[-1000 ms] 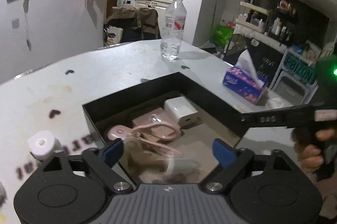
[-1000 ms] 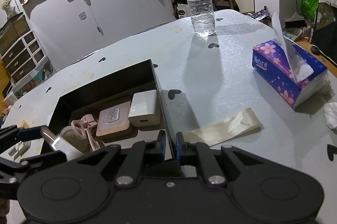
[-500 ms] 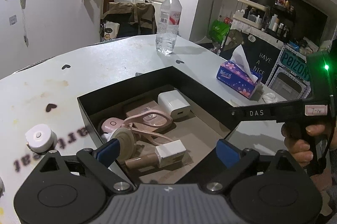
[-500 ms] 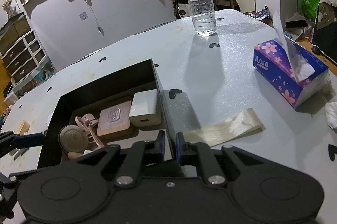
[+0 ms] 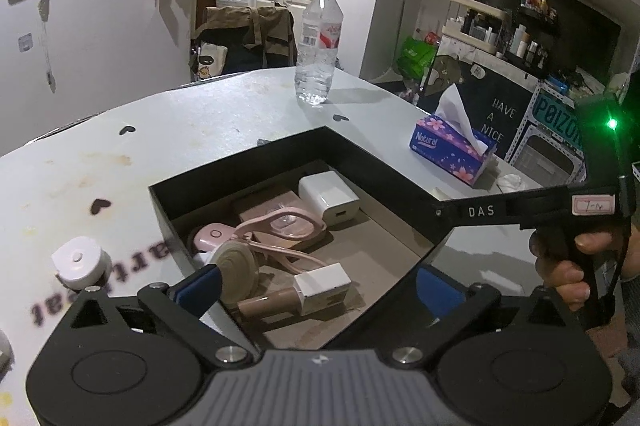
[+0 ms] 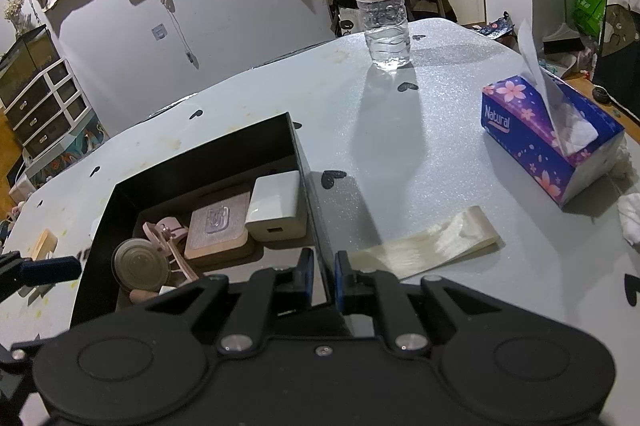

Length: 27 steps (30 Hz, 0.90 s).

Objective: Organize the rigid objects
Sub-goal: 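Withdraw the left tool and move it to the grey watch-pin tool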

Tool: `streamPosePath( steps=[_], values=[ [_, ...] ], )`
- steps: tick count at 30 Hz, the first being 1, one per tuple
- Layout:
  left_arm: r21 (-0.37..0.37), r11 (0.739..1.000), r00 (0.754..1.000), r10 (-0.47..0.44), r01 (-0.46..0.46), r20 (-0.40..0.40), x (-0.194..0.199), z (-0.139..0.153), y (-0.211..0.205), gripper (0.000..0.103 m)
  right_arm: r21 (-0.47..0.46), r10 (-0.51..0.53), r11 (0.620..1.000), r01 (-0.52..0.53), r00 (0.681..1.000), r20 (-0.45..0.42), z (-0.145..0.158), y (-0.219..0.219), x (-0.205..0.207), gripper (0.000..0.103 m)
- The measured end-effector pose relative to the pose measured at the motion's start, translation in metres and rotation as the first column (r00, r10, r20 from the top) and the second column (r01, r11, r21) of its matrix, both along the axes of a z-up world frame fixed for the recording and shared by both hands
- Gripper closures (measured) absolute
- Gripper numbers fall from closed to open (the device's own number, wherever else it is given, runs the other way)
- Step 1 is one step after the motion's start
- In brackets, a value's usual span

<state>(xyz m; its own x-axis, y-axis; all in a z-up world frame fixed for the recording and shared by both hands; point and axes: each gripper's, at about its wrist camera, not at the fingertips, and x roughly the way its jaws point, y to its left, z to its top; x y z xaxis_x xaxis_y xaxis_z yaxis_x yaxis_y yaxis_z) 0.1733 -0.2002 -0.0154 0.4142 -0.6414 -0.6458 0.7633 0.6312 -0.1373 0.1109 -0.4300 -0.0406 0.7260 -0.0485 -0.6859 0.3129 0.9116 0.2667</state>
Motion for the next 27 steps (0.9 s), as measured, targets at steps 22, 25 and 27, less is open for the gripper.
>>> streamPosePath(
  steps=[22, 25, 27],
  values=[
    [0.028, 0.853, 0.854, 0.521, -0.521, 0.01, 0.036, -0.02, 0.135, 0.0, -0.007, -0.004, 1.0, 0.004, 1.0, -0.006, 0.001, 0.001, 0.001, 0.092],
    [0.03, 0.795, 0.795, 0.606, -0.606, 0.006, 0.042, -0.024, 0.154, 0.0, -0.008, -0.004, 1.0, 0.004, 1.0, -0.007, 0.001, 0.001, 0.002, 0.092],
    [0.024, 0.756, 0.756, 0.655, -0.654, -0.013, 0.047, -0.027, 0.166, 0.0, -0.008, -0.003, 1.0, 0.003, 1.0, -0.007, 0.001, 0.002, 0.002, 0.092]
  ],
)
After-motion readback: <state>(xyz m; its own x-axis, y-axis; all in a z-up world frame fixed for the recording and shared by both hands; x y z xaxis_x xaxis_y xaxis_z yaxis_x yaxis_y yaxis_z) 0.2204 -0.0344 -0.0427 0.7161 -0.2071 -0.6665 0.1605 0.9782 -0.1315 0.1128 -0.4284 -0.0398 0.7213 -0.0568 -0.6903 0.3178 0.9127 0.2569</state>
